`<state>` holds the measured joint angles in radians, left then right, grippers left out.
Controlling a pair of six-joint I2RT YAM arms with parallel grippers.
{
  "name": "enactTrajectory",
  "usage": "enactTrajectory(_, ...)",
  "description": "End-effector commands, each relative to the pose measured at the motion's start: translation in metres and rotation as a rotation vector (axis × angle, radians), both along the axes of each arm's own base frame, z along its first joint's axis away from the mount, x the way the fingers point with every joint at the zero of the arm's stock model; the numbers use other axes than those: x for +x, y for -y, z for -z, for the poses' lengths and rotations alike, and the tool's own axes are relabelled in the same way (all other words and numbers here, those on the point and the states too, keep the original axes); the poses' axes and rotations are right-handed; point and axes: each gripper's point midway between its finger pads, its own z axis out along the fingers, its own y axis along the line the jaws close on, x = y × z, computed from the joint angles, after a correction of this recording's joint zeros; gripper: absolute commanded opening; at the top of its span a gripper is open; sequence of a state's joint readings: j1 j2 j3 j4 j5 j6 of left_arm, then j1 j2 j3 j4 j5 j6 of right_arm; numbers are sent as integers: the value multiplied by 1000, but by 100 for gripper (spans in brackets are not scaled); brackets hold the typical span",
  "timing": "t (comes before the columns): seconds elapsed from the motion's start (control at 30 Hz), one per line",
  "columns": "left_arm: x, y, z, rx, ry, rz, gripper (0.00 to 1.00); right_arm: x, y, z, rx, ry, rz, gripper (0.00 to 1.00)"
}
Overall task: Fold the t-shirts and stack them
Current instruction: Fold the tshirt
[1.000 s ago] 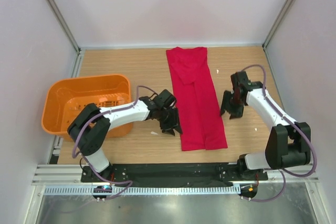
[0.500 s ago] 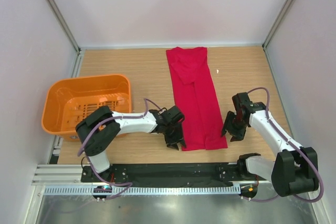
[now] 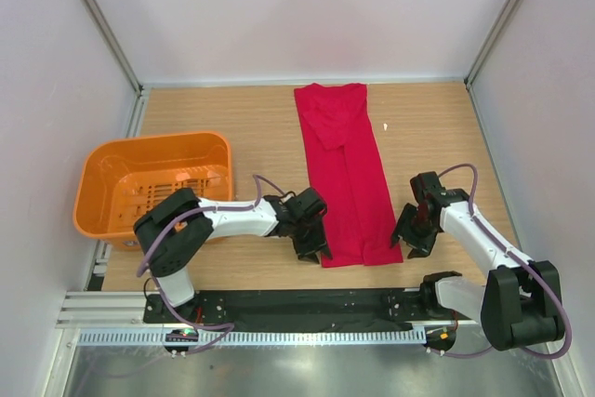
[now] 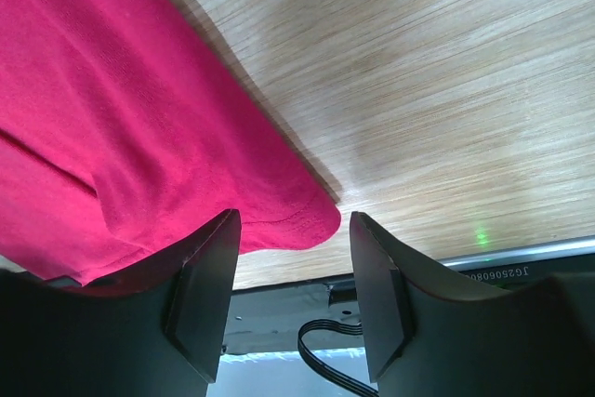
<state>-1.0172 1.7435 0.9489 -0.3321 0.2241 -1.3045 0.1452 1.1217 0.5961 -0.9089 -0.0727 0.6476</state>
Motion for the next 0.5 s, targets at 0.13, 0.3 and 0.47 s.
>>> enactTrajectory(0.13, 1, -13, 25, 71, 9, -23, 14, 4, -1, 1, -2, 9, 12, 57)
enactTrajectory(0.3, -9, -43, 24, 136, 14, -39, 0, -3, -15, 1, 50, -4, -51, 57)
enactTrajectory(0.47, -15, -67, 21, 195, 37, -22, 0, -9, -34, -7, 137, 22, -101, 59)
